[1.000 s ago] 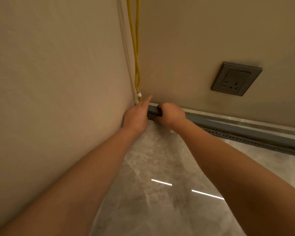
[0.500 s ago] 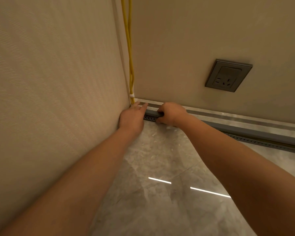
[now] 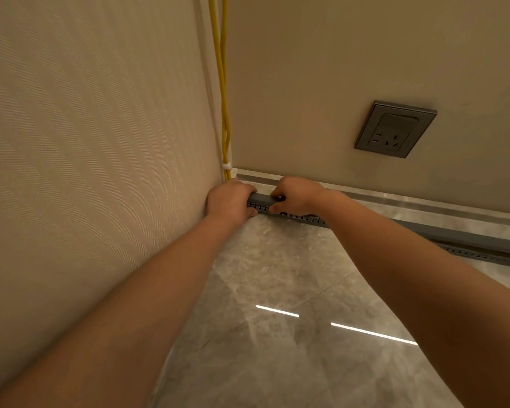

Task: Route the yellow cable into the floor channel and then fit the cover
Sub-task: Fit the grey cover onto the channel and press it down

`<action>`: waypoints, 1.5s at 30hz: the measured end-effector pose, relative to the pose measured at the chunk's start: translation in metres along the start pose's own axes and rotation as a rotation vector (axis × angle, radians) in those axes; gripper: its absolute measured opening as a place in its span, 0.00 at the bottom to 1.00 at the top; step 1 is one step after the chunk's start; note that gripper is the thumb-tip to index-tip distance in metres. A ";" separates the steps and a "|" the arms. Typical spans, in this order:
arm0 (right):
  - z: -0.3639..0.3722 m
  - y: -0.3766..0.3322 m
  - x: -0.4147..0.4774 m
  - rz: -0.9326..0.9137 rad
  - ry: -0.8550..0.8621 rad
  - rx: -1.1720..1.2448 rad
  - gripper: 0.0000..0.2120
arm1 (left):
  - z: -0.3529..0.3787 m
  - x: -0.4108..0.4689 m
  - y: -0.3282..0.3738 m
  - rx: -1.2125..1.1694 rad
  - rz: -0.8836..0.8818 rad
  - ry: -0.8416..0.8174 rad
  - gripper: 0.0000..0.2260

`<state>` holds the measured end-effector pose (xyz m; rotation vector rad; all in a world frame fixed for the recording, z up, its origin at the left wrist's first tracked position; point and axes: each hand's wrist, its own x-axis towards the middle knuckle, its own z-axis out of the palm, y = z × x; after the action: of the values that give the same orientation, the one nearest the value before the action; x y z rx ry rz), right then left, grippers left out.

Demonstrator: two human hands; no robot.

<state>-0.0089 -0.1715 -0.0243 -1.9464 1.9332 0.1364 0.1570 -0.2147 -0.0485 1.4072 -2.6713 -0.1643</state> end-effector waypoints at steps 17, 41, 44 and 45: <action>-0.006 -0.001 0.000 -0.023 0.021 -0.099 0.17 | -0.006 0.004 0.005 -0.012 -0.081 -0.035 0.19; 0.014 -0.034 0.001 0.046 0.224 -0.308 0.06 | -0.003 -0.016 -0.001 0.189 0.145 0.014 0.11; 0.011 -0.036 0.001 0.070 0.223 -0.288 0.05 | -0.005 -0.013 -0.003 0.152 0.140 0.023 0.12; 0.008 -0.036 0.001 0.082 0.214 -0.276 0.05 | -0.005 -0.012 -0.004 0.137 0.134 0.030 0.12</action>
<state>0.0283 -0.1711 -0.0247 -2.1306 2.2360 0.2374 0.1680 -0.2069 -0.0448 1.2479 -2.7872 0.0526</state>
